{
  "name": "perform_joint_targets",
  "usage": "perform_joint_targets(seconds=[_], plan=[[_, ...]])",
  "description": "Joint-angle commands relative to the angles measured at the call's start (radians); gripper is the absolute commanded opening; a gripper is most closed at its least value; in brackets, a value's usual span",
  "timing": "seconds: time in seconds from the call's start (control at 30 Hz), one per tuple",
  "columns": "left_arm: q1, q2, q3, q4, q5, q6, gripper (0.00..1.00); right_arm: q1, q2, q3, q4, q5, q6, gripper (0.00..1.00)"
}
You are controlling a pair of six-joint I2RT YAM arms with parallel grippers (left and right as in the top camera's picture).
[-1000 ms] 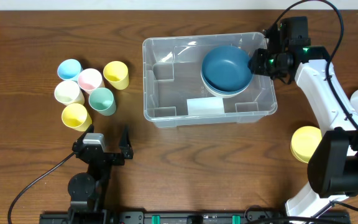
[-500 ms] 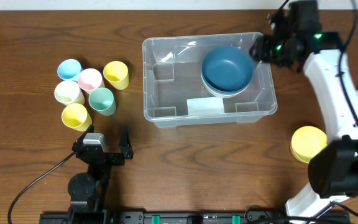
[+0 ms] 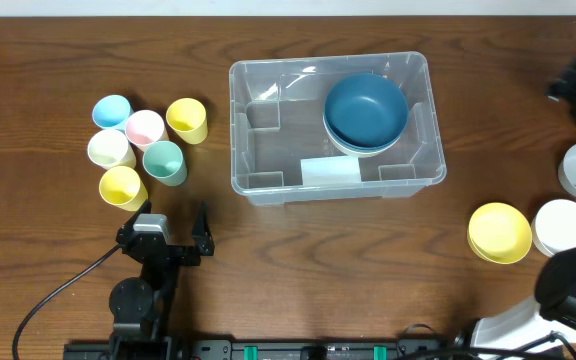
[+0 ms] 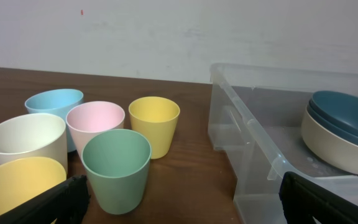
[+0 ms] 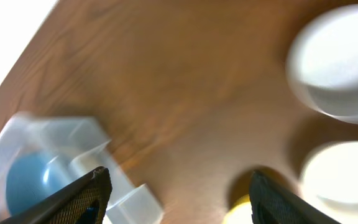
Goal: Pack container
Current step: 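Release the bowl and move the right gripper to the white bowl at right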
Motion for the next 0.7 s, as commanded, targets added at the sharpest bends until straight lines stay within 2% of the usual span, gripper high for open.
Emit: perform_joint_targets(seconds=[0.0,0.23,0.47,0.67], plan=[[-0.002,-0.006,-0.016,-0.036,0.007,0.017,0.98,-0.109,-0.009,-0.016,-0.022,0.006,0.065,0.73],[-0.002,-0.006,-0.016,-0.036,0.007,0.017,0.98,-0.268,-0.009,-0.172,0.040,0.011,0.065,0.72],[-0.002,-0.006,-0.016,-0.036,0.007,0.017,0.98,-0.320,-0.009,-0.417,0.255,0.010,0.065,0.68],[-0.002,-0.006,-0.016,-0.036,0.007,0.017,0.98,-0.340,-0.002,-0.482,0.368,0.072,0.064,0.63]])
